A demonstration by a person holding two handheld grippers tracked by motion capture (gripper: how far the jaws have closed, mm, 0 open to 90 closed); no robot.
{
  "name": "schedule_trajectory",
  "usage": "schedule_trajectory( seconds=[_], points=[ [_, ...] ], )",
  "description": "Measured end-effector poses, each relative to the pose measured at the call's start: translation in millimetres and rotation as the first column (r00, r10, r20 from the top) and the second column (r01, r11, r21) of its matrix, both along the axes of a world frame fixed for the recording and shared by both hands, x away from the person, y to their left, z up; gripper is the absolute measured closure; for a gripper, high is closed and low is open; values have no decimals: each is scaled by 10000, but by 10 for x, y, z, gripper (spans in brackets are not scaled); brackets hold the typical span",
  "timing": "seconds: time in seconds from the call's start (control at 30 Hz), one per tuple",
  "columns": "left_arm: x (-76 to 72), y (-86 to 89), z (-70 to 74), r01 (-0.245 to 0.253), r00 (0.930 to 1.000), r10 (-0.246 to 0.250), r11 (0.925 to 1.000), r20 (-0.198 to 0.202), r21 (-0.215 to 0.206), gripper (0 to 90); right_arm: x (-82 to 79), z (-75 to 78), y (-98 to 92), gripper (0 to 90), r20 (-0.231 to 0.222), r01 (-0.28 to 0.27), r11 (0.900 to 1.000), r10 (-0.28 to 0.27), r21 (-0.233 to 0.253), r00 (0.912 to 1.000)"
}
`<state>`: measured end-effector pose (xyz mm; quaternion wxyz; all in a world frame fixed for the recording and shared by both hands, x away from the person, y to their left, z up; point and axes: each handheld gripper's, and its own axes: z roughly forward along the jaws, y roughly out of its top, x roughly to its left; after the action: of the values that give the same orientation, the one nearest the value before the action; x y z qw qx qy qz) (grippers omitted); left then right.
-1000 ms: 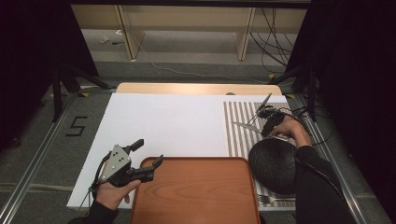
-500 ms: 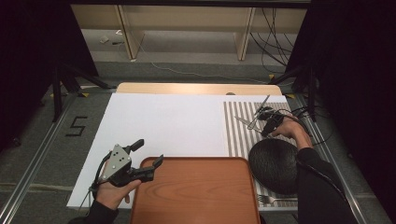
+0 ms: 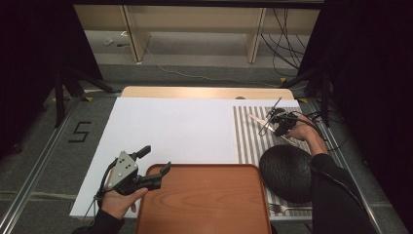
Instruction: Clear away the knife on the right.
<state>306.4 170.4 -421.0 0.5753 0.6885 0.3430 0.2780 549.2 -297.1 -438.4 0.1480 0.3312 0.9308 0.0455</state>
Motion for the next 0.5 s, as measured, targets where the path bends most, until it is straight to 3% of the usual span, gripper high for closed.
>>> schedule_trajectory(
  seconds=[0.33,0.5],
  points=[
    [-3,8,6,-33,10000,33,10000,65,-11,166,-27,161,-20,806,605,-191,9995,176,237,9980],
    [0,5,4,-58,10000,58,10000,55,-4,166,-60,353,-20,805,941,-218,9962,138,842,9955]
  ],
)
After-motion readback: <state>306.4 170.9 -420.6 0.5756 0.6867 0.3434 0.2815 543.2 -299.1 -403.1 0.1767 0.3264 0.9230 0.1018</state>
